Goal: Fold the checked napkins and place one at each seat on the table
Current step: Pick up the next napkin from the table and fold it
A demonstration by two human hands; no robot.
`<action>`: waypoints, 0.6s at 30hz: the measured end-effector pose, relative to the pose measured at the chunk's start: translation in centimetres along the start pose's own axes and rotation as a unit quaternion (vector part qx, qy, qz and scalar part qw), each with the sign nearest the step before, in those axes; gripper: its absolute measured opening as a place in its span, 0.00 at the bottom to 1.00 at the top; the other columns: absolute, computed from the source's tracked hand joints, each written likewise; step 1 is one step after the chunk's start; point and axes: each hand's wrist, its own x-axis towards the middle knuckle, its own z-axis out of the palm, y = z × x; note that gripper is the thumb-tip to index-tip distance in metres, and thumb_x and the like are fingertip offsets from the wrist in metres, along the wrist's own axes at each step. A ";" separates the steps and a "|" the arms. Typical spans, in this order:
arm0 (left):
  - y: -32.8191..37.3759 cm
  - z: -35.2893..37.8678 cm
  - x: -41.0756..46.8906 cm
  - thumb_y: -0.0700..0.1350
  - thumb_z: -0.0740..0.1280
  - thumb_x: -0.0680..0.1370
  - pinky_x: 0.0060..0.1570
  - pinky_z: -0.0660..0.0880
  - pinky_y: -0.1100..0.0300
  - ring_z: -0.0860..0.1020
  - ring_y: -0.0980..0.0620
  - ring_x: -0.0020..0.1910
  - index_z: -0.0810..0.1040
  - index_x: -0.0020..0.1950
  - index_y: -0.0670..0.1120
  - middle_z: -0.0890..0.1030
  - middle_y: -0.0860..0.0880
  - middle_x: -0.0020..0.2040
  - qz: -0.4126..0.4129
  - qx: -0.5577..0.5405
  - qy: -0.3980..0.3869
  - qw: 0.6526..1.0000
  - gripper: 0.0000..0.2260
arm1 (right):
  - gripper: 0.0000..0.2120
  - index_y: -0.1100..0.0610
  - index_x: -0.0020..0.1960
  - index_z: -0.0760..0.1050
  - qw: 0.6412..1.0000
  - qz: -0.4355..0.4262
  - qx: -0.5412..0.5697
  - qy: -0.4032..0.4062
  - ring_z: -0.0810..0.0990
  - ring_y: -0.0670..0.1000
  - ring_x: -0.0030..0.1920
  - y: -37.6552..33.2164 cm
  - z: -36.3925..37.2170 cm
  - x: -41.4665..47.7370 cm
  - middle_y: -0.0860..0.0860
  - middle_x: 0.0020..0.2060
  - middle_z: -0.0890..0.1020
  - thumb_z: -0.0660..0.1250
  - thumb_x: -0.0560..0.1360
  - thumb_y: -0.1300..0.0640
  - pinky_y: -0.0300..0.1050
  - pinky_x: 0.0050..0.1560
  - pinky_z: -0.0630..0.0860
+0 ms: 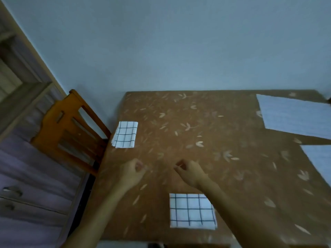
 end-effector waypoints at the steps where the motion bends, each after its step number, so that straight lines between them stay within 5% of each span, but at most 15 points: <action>1: 1.7 0.6 -1.8 0.52 0.71 0.77 0.49 0.75 0.59 0.81 0.53 0.51 0.81 0.54 0.49 0.84 0.51 0.53 0.021 0.001 0.001 1.000 0.10 | 0.18 0.57 0.63 0.77 1.000 -0.002 -0.002 0.013 0.82 0.54 0.57 1.3 -1.4 -2.3 0.55 0.57 0.84 0.64 0.81 0.46 0.46 0.57 0.78; 8: 12.3 7.0 -12.8 0.51 0.70 0.78 0.60 0.74 0.55 0.78 0.51 0.59 0.79 0.61 0.50 0.81 0.51 0.59 0.152 0.052 -0.035 0.986 0.13 | 0.22 0.57 0.67 0.73 0.993 -0.035 -0.031 0.108 0.78 0.54 0.62 10.3 -10.7 -15.5 0.55 0.64 0.79 0.63 0.79 0.45 0.49 0.62 0.76; 18: 25.2 16.5 -20.8 0.51 0.69 0.79 0.55 0.71 0.60 0.78 0.53 0.60 0.79 0.62 0.50 0.81 0.51 0.60 0.285 0.093 -0.131 0.945 0.13 | 0.20 0.55 0.67 0.73 0.974 0.041 0.019 0.221 0.78 0.53 0.61 22.0 -18.5 -27.6 0.53 0.64 0.78 0.63 0.80 0.45 0.49 0.62 0.77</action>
